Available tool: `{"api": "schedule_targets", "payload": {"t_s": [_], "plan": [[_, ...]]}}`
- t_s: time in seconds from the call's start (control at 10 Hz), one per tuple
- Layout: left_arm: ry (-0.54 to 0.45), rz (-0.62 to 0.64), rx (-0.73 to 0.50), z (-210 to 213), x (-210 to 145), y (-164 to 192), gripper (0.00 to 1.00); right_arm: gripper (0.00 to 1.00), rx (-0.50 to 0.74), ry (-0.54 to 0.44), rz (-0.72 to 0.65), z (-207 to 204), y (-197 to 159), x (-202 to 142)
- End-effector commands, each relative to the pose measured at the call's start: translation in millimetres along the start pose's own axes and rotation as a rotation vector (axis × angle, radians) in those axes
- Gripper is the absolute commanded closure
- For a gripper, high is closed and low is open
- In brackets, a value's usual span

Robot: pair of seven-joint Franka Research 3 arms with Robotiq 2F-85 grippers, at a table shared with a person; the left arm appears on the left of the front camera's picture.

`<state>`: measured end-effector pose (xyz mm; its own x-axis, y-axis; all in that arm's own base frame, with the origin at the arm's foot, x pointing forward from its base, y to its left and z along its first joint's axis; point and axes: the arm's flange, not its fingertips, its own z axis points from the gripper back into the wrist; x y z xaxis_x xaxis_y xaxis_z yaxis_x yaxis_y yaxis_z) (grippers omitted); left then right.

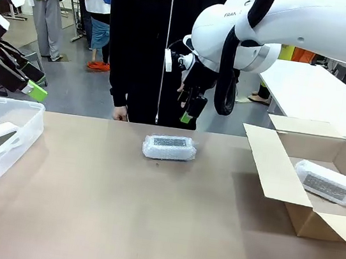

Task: Separate and place wrapped and unwrapped clocks.
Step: Pick up the Digital clock indicated by the person.

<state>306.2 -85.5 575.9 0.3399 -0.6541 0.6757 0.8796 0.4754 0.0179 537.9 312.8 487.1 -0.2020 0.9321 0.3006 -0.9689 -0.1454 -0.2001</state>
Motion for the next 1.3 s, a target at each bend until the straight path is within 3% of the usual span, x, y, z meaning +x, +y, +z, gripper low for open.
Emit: {"api": "schedule_targets", "payload": {"t_s": [0.0, 0.2, 0.7, 1.2], "plan": [[-0.004, 0.001, -0.002, 0.7, -0.7, -0.1, 0.00, 0.00, -0.003, -0.001, 0.001, -3.2, 0.2, 0.3], [-0.004, 0.001, -0.002, 0.7, -0.7, -0.1, 0.00, 0.00, 0.088, 0.037, -0.063, -36.1, -28.1, -0.8], [-0.004, 0.001, -0.002, 0.7, -0.7, -0.1, 0.00, 0.00, 0.199, 0.101, -0.106, -100.3, -53.0, -1.4], [-0.004, 0.001, -0.002, 0.7, -0.7, -0.1, 0.00, 0.00, 0.134, 0.169, -0.130, -127.9, -45.2, -11.2]]}}
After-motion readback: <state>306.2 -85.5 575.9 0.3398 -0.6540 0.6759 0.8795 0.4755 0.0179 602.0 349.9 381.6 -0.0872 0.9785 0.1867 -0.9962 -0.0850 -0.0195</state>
